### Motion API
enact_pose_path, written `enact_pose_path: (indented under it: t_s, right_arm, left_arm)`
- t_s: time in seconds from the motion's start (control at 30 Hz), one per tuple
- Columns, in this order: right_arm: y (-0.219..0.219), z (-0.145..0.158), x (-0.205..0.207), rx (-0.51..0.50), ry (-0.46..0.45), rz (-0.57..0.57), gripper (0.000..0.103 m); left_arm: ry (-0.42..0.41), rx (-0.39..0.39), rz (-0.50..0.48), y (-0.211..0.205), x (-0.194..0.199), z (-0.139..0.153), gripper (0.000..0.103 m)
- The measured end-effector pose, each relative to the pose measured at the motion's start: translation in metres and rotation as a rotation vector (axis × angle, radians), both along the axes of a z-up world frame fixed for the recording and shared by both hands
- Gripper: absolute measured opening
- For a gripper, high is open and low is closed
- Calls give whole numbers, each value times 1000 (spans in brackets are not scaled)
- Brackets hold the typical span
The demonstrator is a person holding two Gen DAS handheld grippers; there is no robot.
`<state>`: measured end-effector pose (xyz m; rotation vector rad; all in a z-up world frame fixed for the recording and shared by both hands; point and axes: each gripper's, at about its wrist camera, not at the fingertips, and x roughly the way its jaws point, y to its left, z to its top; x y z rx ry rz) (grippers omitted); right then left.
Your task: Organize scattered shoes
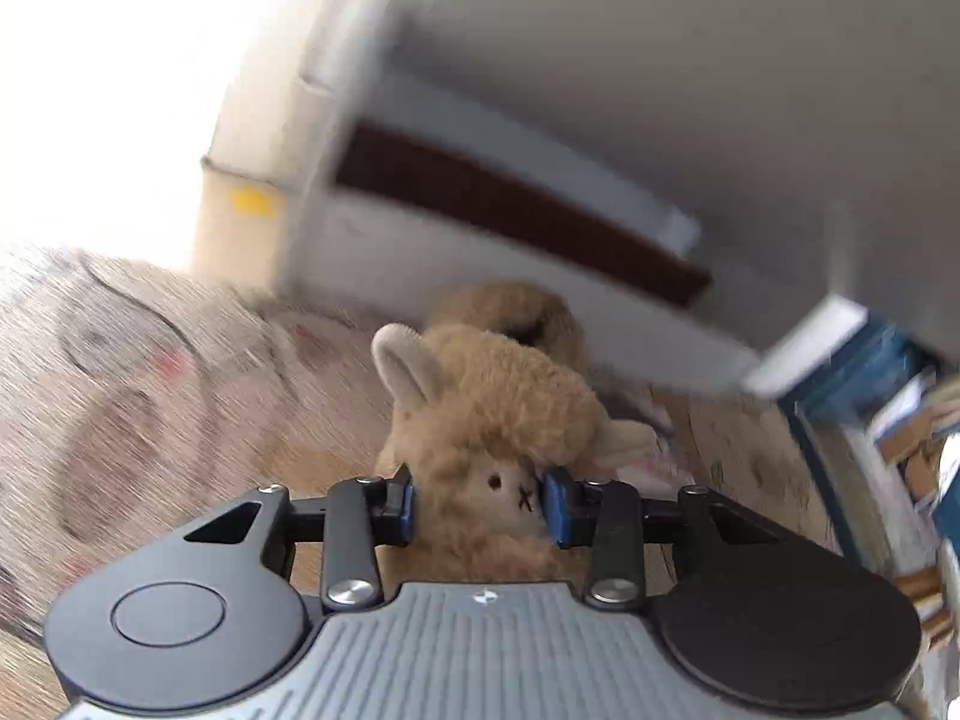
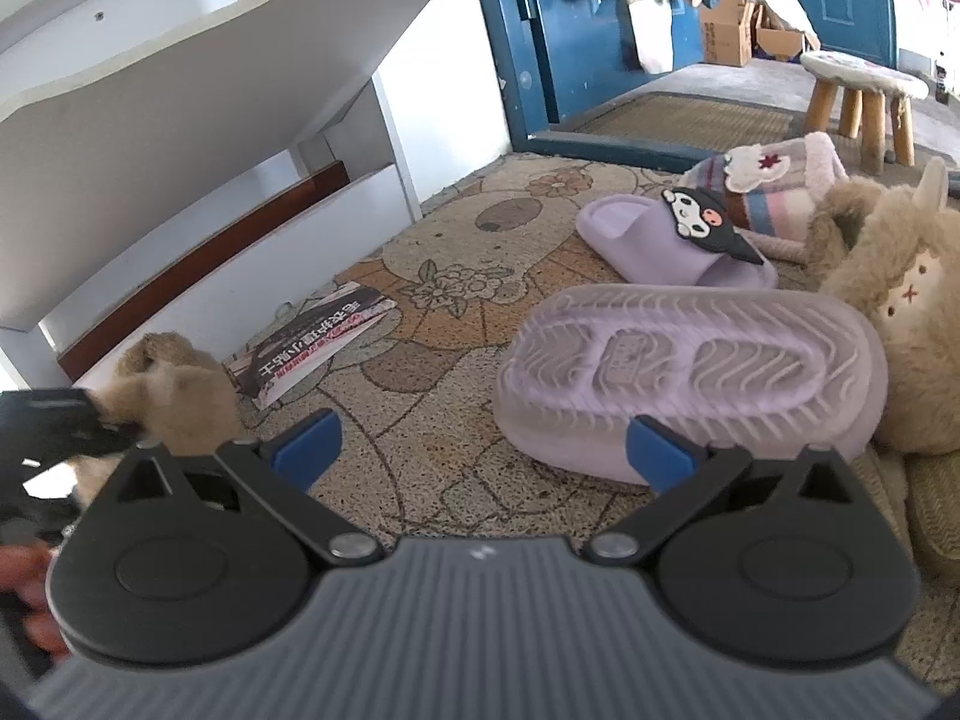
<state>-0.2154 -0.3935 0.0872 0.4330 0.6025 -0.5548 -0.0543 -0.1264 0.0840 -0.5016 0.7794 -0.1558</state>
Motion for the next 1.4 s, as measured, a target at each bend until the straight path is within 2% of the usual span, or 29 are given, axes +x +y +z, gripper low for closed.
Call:
enact_pose_path:
  t_s: [0.17, 0.3, 0.37, 0.43, 0.5, 0.67, 0.73, 0.8, 0.87, 0.97, 1.03, 1.1, 1.13, 1.27, 1.3, 1.33, 1.37, 1.4]
  right_arm:
    - [-1, -2, 2, 32, -13, -3, 103]
    - [6, 2, 5, 7, -13, 24, 103]
    - [7, 3, 6, -8, -9, 32, 103]
    - [7, 6, 6, -26, -4, 33, 103]
    - [4, 10, 4, -67, 8, 19, 103]
    - [-13, 29, -7, -175, 40, -48, 103]
    - [-28, 44, -21, -286, 72, -95, 103]
    - [-41, 50, -31, -346, 109, -148, 103]
    - [-73, 54, -49, -406, 199, -255, 103]
    - [-105, 42, -57, -394, 311, -272, 103]
    - [-118, 26, -51, -378, 388, -222, 103]
    - [-127, 13, -46, -365, 441, -200, 91]
    - [-133, 6, -44, -355, 463, -213, 77]
    - [-149, -16, -42, -380, 515, -203, 73]
    - [-156, -22, -45, -364, 516, -194, 73]
    - [-167, -23, -51, -301, 484, -202, 71]
    - [-174, -20, -56, -257, 453, -215, 63]
    - [-176, -17, -59, -243, 438, -225, 59]
  left_arm:
    - [45, 40, -5, 36, -20, 0, 41]
    - [58, 79, 18, 26, -13, -12, 42]
    - [55, 96, 23, 14, -9, -19, 48]
    - [34, 121, 26, -1, -5, -23, 59]
    - [15, 129, -4, -16, 0, -25, 62]
    - [61, 134, -23, -7, -4, -17, 76]
    - [88, 131, -32, 2, -3, -13, 78]
    - [109, 142, -46, 10, -3, -6, 78]
    - [110, 158, -57, 14, -4, 0, 79]
    - [66, 209, -107, 8, -9, 12, 85]
    - [26, 233, -134, 3, -12, 17, 88]
    - [-22, 270, -176, -5, -15, 22, 88]
    - [-38, 286, -197, -8, -15, 25, 88]
    - [-48, 292, -240, -11, -10, 28, 88]
    - [-54, 294, -248, -9, -11, 29, 88]
    - [-63, 296, -261, -7, -12, 30, 88]
    - [-66, 299, -272, -6, -13, 30, 88]
    - [-68, 301, -285, -4, -13, 30, 88]
